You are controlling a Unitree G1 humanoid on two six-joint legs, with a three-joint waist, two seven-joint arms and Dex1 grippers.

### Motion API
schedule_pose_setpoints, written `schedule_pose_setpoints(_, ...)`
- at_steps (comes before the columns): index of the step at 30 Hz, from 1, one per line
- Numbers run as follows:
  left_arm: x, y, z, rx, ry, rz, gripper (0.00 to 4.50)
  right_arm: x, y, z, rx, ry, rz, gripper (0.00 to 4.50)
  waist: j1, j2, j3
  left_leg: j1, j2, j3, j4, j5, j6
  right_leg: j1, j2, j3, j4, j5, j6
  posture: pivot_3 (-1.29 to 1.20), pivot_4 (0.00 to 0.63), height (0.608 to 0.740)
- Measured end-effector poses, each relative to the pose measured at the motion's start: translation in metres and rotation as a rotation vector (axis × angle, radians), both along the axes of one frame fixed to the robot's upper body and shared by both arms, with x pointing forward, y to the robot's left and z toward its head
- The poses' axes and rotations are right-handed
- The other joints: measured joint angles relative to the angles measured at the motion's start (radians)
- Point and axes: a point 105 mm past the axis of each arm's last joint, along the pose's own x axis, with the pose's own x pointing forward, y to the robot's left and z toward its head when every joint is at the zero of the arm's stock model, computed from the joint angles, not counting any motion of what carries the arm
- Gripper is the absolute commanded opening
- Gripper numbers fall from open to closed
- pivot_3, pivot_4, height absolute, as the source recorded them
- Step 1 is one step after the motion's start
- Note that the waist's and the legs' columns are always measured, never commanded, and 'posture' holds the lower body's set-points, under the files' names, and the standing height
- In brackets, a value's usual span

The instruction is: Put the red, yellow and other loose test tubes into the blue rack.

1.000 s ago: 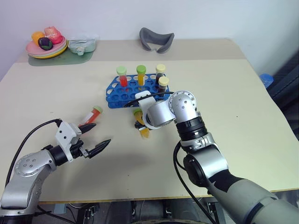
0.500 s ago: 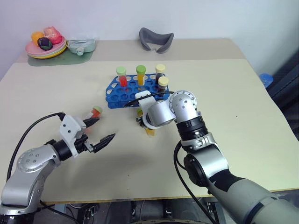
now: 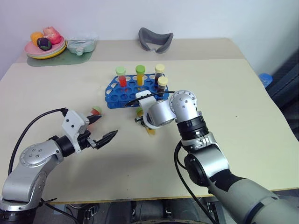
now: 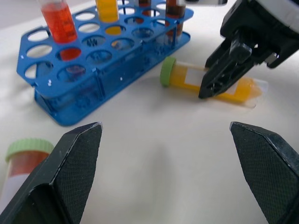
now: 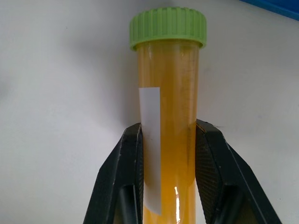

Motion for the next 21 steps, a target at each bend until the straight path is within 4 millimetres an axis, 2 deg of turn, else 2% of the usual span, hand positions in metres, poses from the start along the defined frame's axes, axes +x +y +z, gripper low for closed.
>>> schedule_pose_setpoints(2,-0.003,0.001,-0.003,0.002,0.014,-0.001,4.50,-0.003,0.003,0.009,0.044,-0.030,0.073,0.93,0.001,0.000,0.000,-0.001,0.000,0.000,0.000,0.000,0.000,-0.001,0.000,0.000,0.000,0.000,0.000,0.00,0.150,0.735)
schedule_pose_setpoints(6,-0.005,0.001,-0.005,0.008,0.023,-0.004,4.50,-0.024,0.013,0.050,0.191,-0.169,0.351,0.93,0.004,0.000,0.001,-0.002,0.000,-0.001,-0.001,-0.003,0.005,-0.001,0.000,0.000,-0.002,0.000,0.000,0.00,0.150,0.735)
schedule_pose_setpoints(9,-0.006,0.000,-0.002,0.010,0.011,-0.005,4.50,-0.030,0.006,0.076,0.311,-0.328,0.445,0.93,0.007,-0.001,0.000,-0.002,0.000,-0.001,-0.001,-0.005,0.008,0.000,0.000,-0.001,-0.004,0.000,0.000,0.00,0.150,0.735)
schedule_pose_setpoints(14,-0.006,-0.002,0.000,-0.005,0.000,0.000,4.50,-0.015,-0.012,0.071,0.435,-0.523,0.441,0.93,0.004,0.000,0.000,-0.001,0.000,-0.001,-0.001,-0.005,0.009,0.000,0.000,-0.001,-0.003,0.000,0.001,0.00,0.150,0.735)
schedule_pose_setpoints(18,-0.007,-0.005,0.000,-0.040,-0.015,-0.004,4.50,-0.004,-0.011,0.085,0.498,-0.806,0.447,0.93,0.001,0.000,0.000,-0.001,0.000,0.000,-0.002,-0.001,0.002,0.000,0.001,0.000,-0.003,0.000,0.001,0.00,0.150,0.735)
schedule_pose_setpoints(21,-0.008,-0.007,-0.003,-0.061,-0.020,-0.012,4.50,0.008,-0.004,0.080,0.556,-0.914,0.385,0.93,0.004,0.000,0.000,0.000,0.000,0.000,-0.001,-0.001,0.001,0.000,0.000,0.000,-0.003,0.000,0.001,0.00,0.150,0.735)
